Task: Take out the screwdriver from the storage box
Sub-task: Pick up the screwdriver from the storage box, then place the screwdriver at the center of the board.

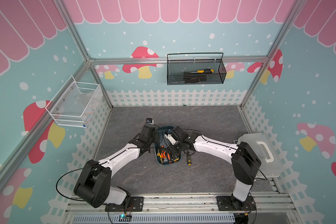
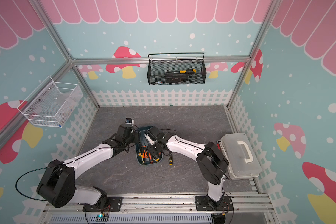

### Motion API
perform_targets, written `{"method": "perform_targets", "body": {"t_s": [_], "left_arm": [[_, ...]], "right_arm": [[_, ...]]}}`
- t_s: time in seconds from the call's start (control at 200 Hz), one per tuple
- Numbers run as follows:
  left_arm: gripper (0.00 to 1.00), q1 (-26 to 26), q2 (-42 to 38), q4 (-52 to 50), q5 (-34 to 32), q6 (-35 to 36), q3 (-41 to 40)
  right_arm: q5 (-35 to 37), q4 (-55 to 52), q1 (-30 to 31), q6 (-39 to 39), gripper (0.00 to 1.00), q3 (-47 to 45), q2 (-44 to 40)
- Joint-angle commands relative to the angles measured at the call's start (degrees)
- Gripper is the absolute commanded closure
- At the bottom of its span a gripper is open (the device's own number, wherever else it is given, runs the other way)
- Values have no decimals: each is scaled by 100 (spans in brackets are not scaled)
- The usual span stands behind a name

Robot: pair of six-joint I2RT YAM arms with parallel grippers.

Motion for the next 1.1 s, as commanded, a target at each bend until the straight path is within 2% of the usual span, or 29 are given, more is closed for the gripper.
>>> {"method": "perform_targets", "body": {"t_s": [0.0,0.23,0.465,0.64,0.825,1.096], "left_arm": [[100,34,-172,342,-31,62,14],[100,34,-143,423,-25,105,-21],[100,34,-78,553,4,114,-57],[100,34,-47,624,49,88,-99],[100,34,-131,615,43,88,-162],[100,34,-156,615,54,88,-171]], "right_arm": [[-191,219,-8,241,100,-290,-378],[12,318,-140,627,100,-1222,-1461],[75,274,-800,1025,100,-2393,-2527],[-120,441,-1203,1066,100,-2812,-2387],[-221,753,-1318,1136,100,-2848,-1922],[-7,880,-1429,1185,100,-2789,-1640]]}}
